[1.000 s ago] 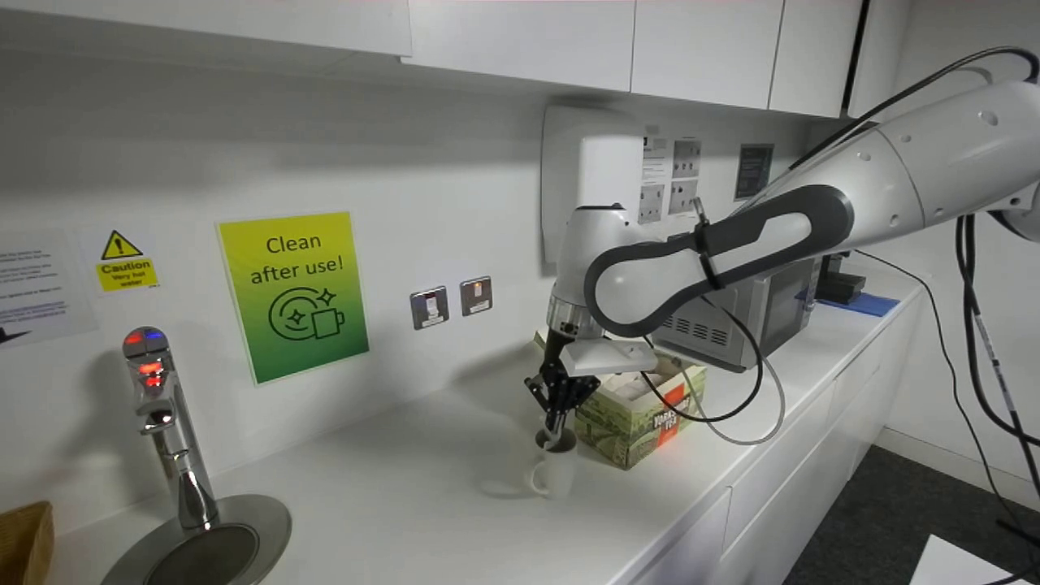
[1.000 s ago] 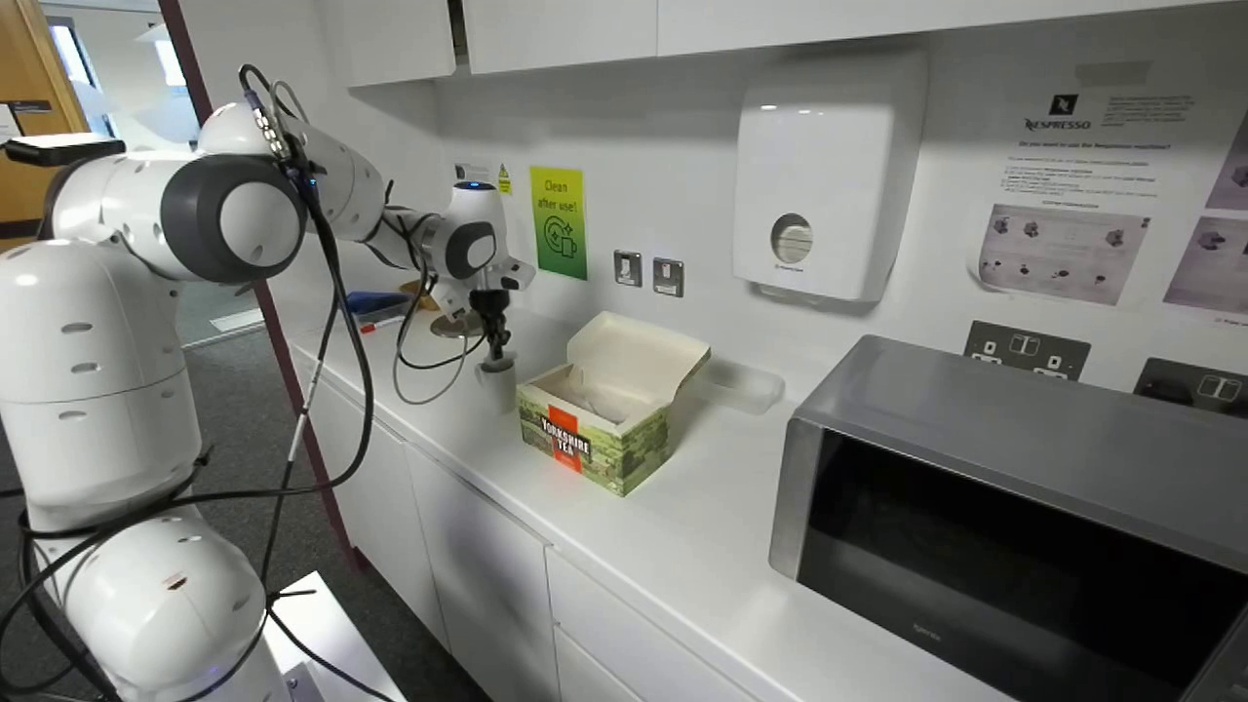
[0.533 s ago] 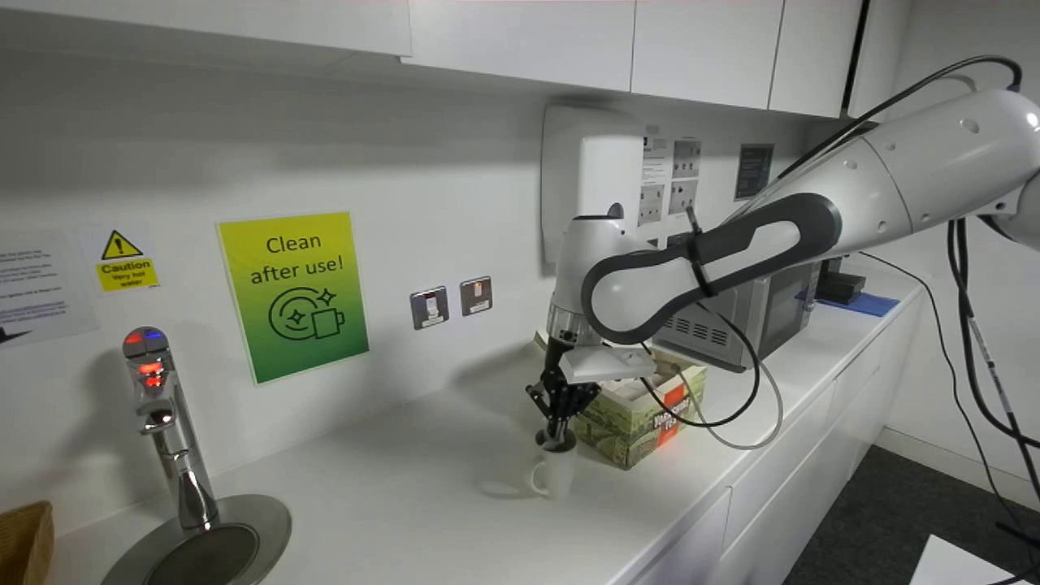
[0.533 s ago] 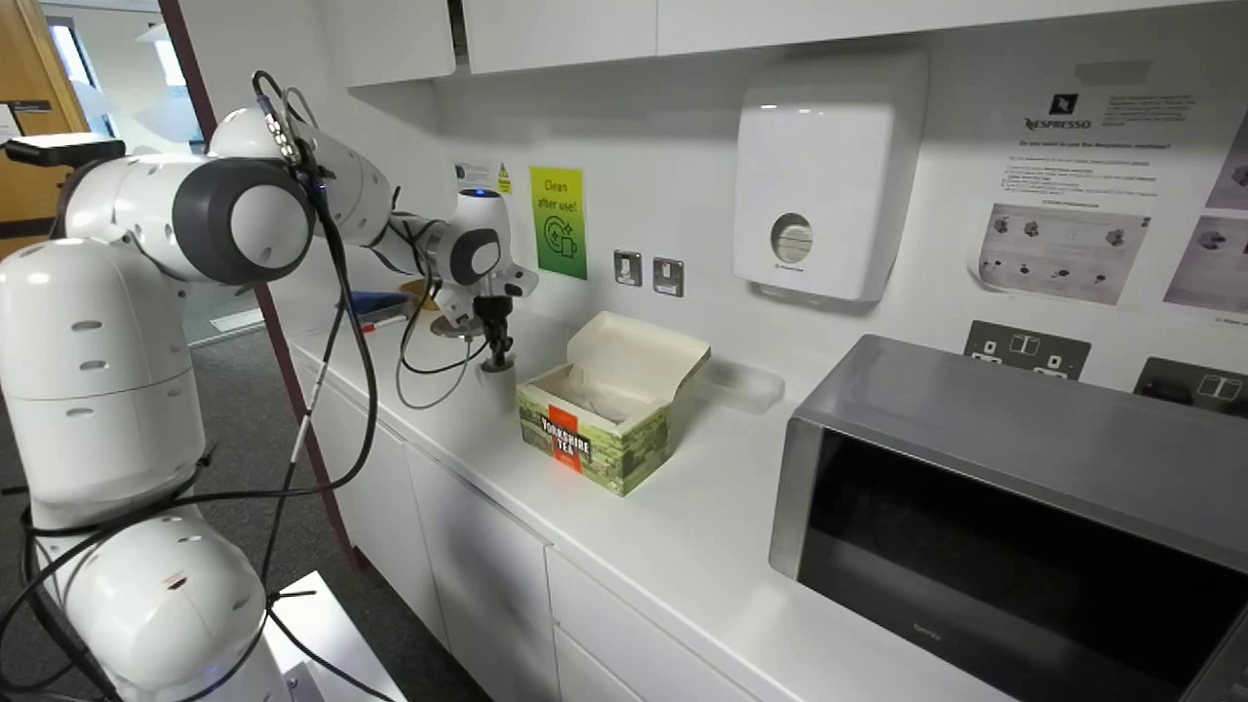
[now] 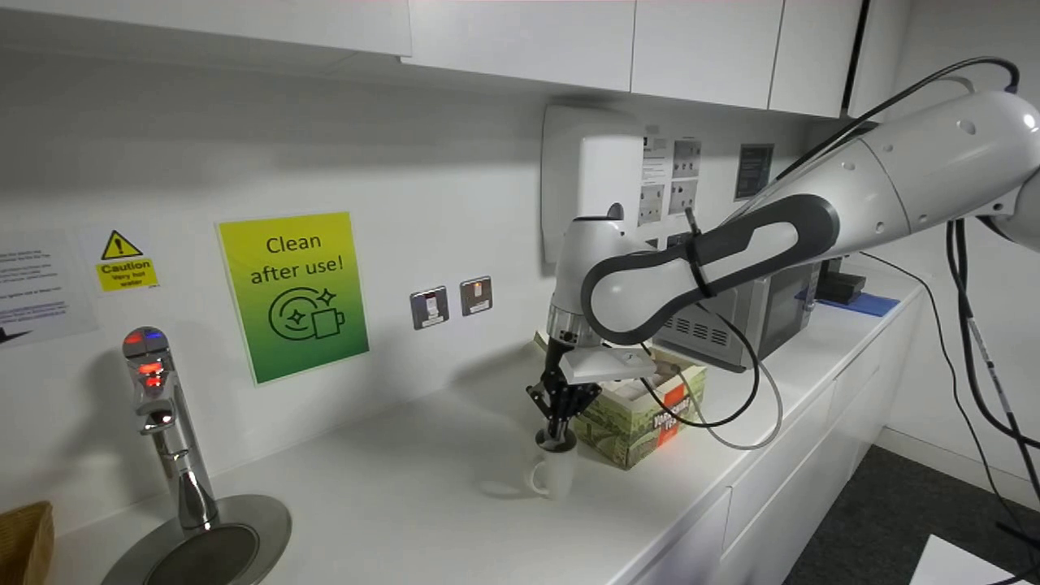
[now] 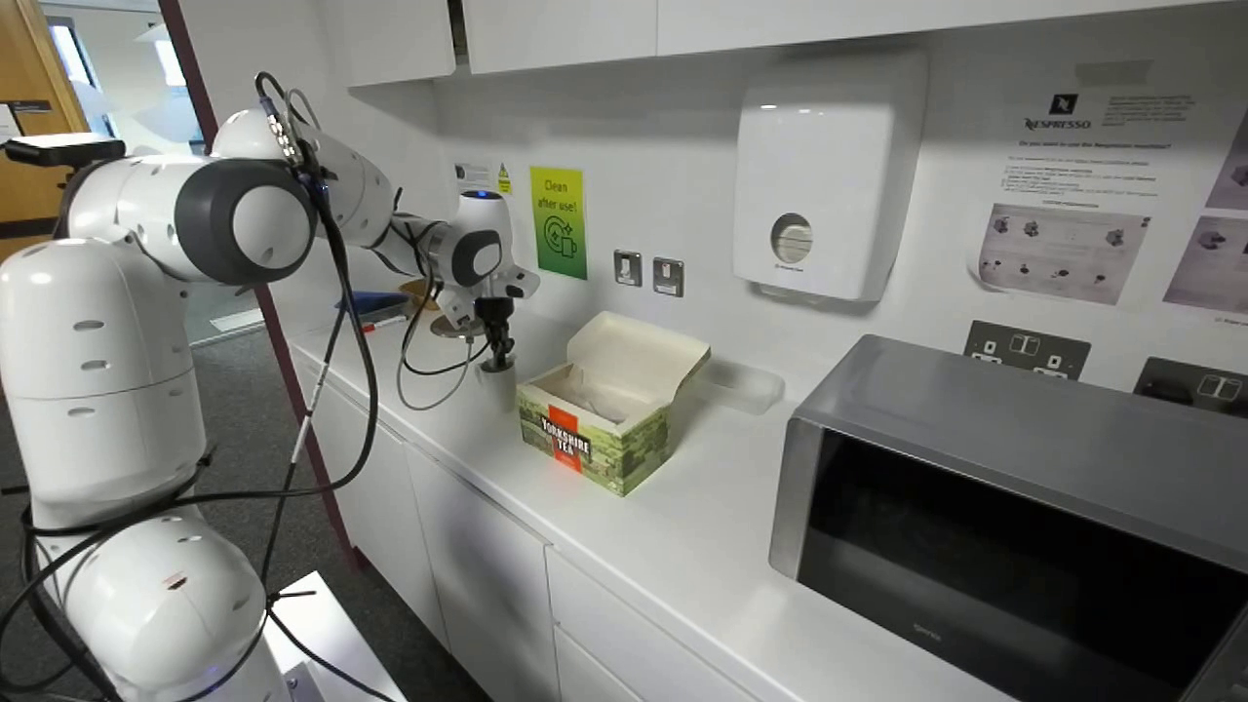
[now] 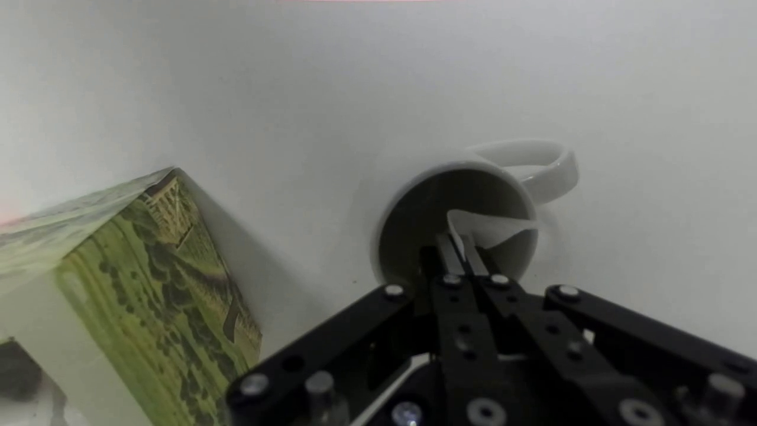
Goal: Put the tea bag in the cup
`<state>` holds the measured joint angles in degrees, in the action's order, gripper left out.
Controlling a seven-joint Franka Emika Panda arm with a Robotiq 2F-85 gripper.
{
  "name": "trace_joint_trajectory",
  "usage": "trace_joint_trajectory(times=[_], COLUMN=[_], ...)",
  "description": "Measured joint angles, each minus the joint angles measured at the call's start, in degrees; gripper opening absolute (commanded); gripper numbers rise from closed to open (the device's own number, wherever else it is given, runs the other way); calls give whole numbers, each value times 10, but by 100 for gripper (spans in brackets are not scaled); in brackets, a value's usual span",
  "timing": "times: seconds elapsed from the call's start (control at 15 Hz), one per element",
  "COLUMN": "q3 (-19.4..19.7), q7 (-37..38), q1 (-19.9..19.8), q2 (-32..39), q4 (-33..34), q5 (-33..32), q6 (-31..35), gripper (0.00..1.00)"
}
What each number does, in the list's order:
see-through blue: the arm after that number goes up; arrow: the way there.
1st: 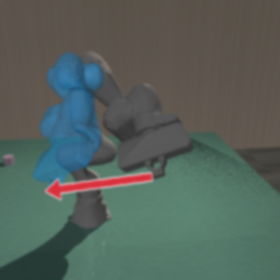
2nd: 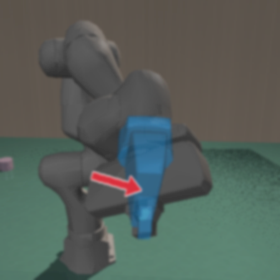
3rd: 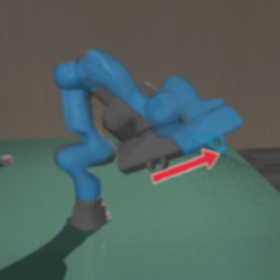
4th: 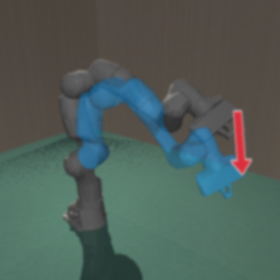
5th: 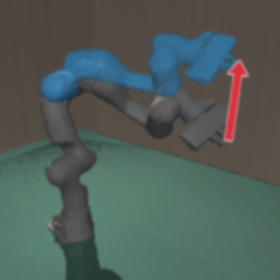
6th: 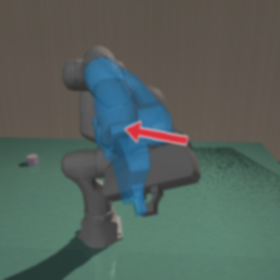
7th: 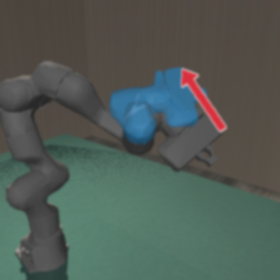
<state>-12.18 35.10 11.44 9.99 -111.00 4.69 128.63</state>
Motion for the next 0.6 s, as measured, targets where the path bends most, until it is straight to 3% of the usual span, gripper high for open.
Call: trace_joint_trajectory(times=[0.6], q3=[1], q7=[0], q1=[7], q2=[8], q4=[3], q5=[0], q6=[0], gripper=[0])
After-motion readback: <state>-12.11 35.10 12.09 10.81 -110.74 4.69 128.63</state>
